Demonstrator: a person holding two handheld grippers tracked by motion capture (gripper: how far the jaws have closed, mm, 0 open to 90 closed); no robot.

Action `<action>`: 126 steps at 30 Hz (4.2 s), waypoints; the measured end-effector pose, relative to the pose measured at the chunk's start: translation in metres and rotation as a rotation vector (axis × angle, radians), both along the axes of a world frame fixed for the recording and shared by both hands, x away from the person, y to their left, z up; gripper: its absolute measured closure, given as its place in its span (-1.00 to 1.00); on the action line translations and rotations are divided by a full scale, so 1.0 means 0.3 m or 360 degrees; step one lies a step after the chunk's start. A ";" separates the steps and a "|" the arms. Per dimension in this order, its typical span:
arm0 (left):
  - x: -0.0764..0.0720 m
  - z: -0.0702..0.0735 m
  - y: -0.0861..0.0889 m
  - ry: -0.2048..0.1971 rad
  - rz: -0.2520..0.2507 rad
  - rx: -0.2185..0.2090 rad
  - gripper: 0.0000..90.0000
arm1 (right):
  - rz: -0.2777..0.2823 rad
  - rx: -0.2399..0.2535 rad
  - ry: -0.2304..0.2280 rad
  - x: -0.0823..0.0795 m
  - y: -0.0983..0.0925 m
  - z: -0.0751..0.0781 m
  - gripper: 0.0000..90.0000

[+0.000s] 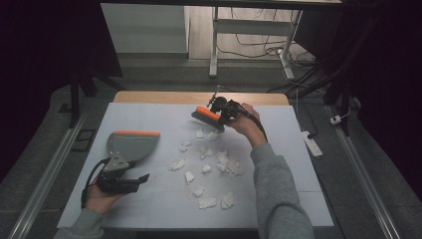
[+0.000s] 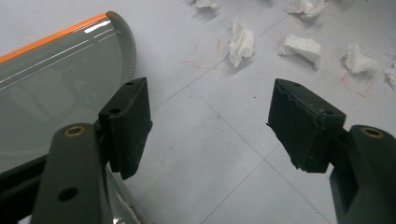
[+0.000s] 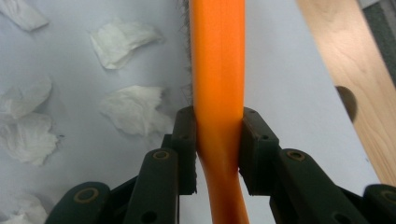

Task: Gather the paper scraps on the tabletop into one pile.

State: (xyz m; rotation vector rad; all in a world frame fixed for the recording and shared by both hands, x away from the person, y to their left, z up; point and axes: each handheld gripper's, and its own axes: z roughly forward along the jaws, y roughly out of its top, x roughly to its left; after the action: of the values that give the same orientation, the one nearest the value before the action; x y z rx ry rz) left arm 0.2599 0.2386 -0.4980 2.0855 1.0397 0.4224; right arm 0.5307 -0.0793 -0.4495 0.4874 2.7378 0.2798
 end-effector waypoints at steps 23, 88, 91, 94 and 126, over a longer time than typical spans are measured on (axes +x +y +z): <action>0.003 -0.003 -0.004 0.0009 0.0013 0.0003 -0.32 | 0.0303 0.0158 0.0175 -0.242 -0.080 0.073 0.57; 0.001 -0.004 0.022 -0.0007 0.0054 0.0019 -0.32 | 0.0012 0.0513 0.0593 -0.493 0.297 -0.030 0.57; 0.001 -0.004 0.026 -0.0008 0.0054 0.0017 -0.32 | -0.0040 0.0500 0.0593 -0.475 0.306 -0.050 0.57; 0.000 -0.006 0.027 -0.0008 0.0061 0.0014 -0.32 | -0.0166 0.0501 0.0674 -0.437 0.269 -0.060 0.57; 0.001 -0.010 0.015 -0.0015 0.0037 0.0045 -0.32 | -0.0522 0.0647 0.0575 -0.256 0.120 -0.053 0.57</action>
State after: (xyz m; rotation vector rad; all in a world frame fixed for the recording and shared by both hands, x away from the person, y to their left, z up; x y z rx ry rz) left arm 0.2602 0.2430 -0.5011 2.0962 1.0593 0.4610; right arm 0.4538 -0.0433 -0.4655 1.1843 2.8744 0.7293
